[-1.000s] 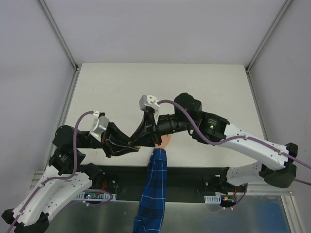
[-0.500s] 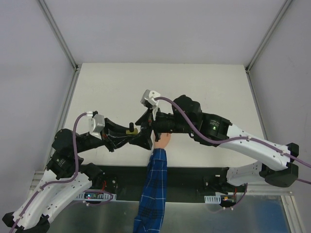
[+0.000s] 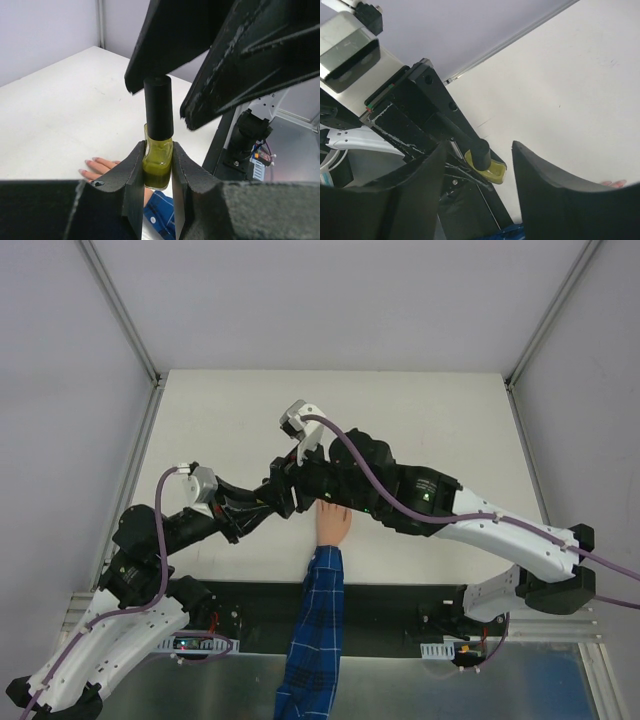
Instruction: Paint the nails
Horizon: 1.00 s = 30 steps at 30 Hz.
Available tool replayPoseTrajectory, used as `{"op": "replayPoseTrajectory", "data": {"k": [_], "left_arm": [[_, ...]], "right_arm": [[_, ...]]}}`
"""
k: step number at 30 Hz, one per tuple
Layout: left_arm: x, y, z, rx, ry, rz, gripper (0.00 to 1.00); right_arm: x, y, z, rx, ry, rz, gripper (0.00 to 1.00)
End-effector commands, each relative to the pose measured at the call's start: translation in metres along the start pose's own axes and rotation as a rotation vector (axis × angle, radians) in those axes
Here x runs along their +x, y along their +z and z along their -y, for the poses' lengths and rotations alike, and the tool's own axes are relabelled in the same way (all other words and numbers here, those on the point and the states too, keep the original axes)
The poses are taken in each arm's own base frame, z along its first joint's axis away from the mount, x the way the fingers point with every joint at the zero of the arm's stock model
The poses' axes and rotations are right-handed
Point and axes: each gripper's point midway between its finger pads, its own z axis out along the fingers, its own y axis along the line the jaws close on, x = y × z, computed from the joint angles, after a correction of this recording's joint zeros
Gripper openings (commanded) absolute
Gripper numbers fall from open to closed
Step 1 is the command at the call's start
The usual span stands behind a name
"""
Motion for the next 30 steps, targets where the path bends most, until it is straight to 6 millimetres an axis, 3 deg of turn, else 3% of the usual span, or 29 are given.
{"op": "replayPoseTrajectory", "data": {"k": [1, 5, 7, 8, 9, 10, 11, 12, 13, 14, 15, 19, 23, 24, 25, 27, 28, 30], "left_arm": [[-0.015, -0.001, -0.004, -0.037, 0.021, 0.063, 0.00], [-0.016, -0.001, -0.002, -0.027, 0.017, 0.060, 0.00], [-0.017, -0.001, 0.007, 0.019, 0.012, 0.052, 0.00], [-0.017, -0.001, 0.013, 0.049, 0.012, 0.047, 0.00], [-0.021, -0.002, 0.021, 0.088, 0.022, 0.046, 0.00], [-0.017, -0.006, 0.042, 0.212, 0.028, 0.015, 0.00], [-0.022, -0.011, 0.057, 0.293, 0.044, 0.011, 0.00], [-0.023, -0.016, 0.075, 0.396, 0.042, -0.004, 0.00], [-0.025, -0.022, 0.090, 0.497, 0.042, -0.011, 0.00], [-0.019, -0.041, 0.117, 0.678, -0.012, -0.079, 0.00], [-0.030, -0.043, 0.124, 0.738, 0.029, -0.040, 0.00], [-0.029, -0.038, 0.118, 0.681, -0.013, -0.056, 0.00], [-0.031, -0.024, 0.097, 0.534, 0.009, -0.025, 0.00], [-0.032, -0.018, 0.089, 0.478, 0.006, -0.012, 0.00], [-0.029, -0.015, 0.083, 0.446, -0.005, -0.022, 0.00], [-0.028, -0.009, 0.068, 0.359, 0.011, -0.012, 0.00], [-0.023, -0.007, 0.060, 0.310, -0.001, -0.028, 0.00], [-0.022, -0.005, 0.050, 0.256, 0.028, -0.027, 0.00]], "right_arm": [[-0.012, 0.001, -0.004, 0.039, 0.004, 0.023, 0.54], [-0.006, 0.004, -0.005, 0.044, -0.010, 0.007, 0.32], [-0.003, 0.003, -0.002, 0.053, -0.026, 0.000, 0.17], [-0.003, 0.000, -0.001, 0.049, -0.028, 0.001, 0.01], [-0.004, -0.002, 0.002, 0.044, -0.057, 0.002, 0.01], [0.013, -0.002, -0.014, -0.092, -0.114, -0.051, 0.01], [0.008, -0.009, -0.026, -0.220, -0.144, -0.033, 0.01], [0.025, -0.027, -0.066, -0.513, -0.174, -0.084, 0.01], [0.038, -0.028, -0.075, -0.623, -0.188, -0.081, 0.01], [0.042, -0.036, -0.082, -0.690, -0.193, -0.084, 0.01], [0.046, -0.042, -0.090, -0.755, -0.191, -0.097, 0.00], [0.043, -0.046, -0.097, -0.780, -0.207, -0.075, 0.00], [0.038, -0.046, -0.088, -0.709, -0.213, -0.055, 0.00], [0.034, -0.042, -0.081, -0.648, -0.205, -0.046, 0.03], [0.035, -0.042, -0.075, -0.611, -0.196, -0.060, 0.23], [0.027, -0.037, -0.063, -0.509, -0.170, -0.048, 0.41], [0.026, -0.039, -0.058, -0.478, -0.162, -0.053, 0.59], [0.017, -0.039, -0.045, -0.382, -0.150, -0.034, 0.73]]}}
